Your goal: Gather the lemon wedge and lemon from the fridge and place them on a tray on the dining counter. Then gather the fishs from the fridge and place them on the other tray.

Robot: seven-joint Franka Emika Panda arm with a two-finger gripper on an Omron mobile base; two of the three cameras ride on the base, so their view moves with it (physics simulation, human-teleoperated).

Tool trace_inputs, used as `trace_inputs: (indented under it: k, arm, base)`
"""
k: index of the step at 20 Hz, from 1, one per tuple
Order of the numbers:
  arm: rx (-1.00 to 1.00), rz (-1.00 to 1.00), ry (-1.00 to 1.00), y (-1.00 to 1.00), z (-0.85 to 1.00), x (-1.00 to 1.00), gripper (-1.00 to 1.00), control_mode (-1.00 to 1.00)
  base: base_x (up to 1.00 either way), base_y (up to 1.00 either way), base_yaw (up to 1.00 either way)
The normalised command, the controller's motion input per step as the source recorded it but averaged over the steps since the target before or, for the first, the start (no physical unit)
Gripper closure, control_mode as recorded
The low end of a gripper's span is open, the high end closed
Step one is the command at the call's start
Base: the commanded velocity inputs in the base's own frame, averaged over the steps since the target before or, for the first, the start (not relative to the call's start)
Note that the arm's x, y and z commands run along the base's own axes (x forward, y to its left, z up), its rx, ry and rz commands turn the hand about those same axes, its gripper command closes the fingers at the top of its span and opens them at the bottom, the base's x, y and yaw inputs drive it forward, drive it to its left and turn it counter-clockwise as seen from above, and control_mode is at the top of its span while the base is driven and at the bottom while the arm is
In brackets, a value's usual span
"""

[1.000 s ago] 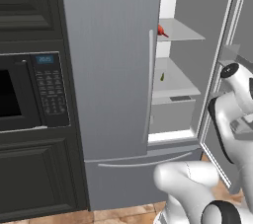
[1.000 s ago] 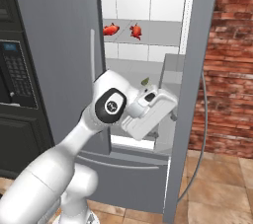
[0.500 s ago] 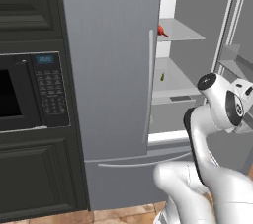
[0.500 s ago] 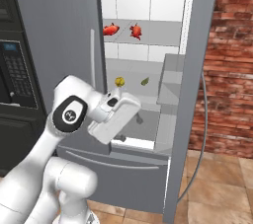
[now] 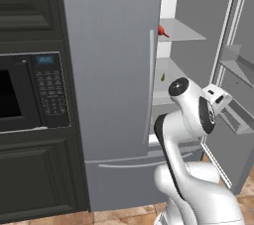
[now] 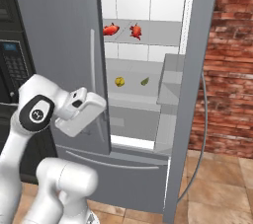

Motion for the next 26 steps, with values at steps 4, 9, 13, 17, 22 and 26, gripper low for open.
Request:
trace_inputs:
  k: [4, 9, 13, 17, 22, 26]
  arm:
    - [0.27, 0.03, -0.23, 0.81, 0.01, 0.03, -1.0, -1.0]
    - [0.38, 0.06, -0.25, 0.59, 0.12, 0.22, -1.0, -1.0]
    - [0.36, 0.12, -0.27, 0.39, 0.22, 0.3, -1.0, -1.0]
    - [0.27, 0.06, -0.07, 0.29, 0.63, 0.52, -1.0, -1.0]
    - [0.13, 0.02, -0.02, 0.08, 0.48, 0.43, -1.0, -1.0]
    - [0.0, 0.04, 0.0, 0.01, 0.03, 0.39, -1.0, -1.0]
  base:
    - [0.0, 0.0, 0.0]
    - [0.0, 0.0, 0.0]
    - [0.0, 0.0, 0.0]
    - [0.0, 0.0, 0.0]
    - [0.0, 0.0, 0.0]
    - [0.0, 0.0, 0.0]
